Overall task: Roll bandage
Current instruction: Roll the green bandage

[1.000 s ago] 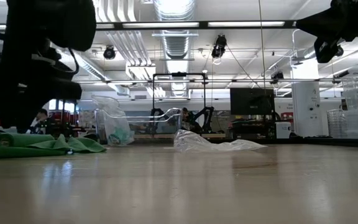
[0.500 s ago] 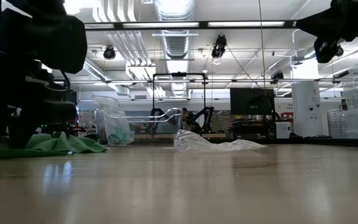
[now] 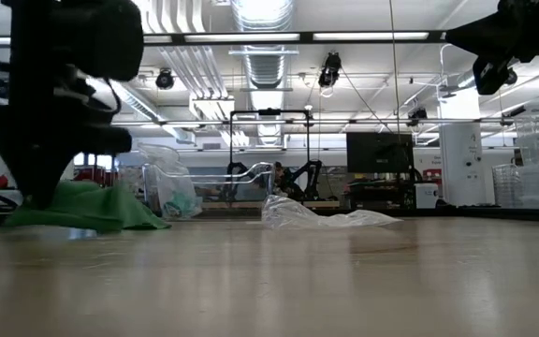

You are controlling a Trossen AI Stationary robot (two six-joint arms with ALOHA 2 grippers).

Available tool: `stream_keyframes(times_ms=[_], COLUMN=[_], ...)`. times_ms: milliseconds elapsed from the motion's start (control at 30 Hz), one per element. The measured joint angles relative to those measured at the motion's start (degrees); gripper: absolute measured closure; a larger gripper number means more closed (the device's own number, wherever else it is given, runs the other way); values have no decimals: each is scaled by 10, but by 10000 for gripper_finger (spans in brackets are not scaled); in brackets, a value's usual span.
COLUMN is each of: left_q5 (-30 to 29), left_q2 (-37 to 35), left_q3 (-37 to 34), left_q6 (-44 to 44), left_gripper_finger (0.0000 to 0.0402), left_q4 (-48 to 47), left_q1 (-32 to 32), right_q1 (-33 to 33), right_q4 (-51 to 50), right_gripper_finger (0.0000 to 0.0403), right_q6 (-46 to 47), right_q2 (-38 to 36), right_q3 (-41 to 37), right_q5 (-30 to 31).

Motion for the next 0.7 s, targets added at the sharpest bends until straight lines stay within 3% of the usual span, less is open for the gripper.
stream_keyframes(times_ms=[233,367,567,700], left_q5=[-51,-94,-165,-176], left_q2=[-28,-35,-27,-13], left_q3=[84,135,190,208], left_q6=[65,98,139,189], left_gripper_finger=[372,350,360,364], left_q4=[-79,-97,-48,20], left_q1=[0,0,0,0], right_q1=[0,0,0,0], right_q4=[0,0,0,0], right_gripper_finger=[399,402,400,402], right_q6=[0,0,0,0], right_q2=[0,0,0,0], right_q3=[0,0,0,0], right_q5=[0,0,0,0])
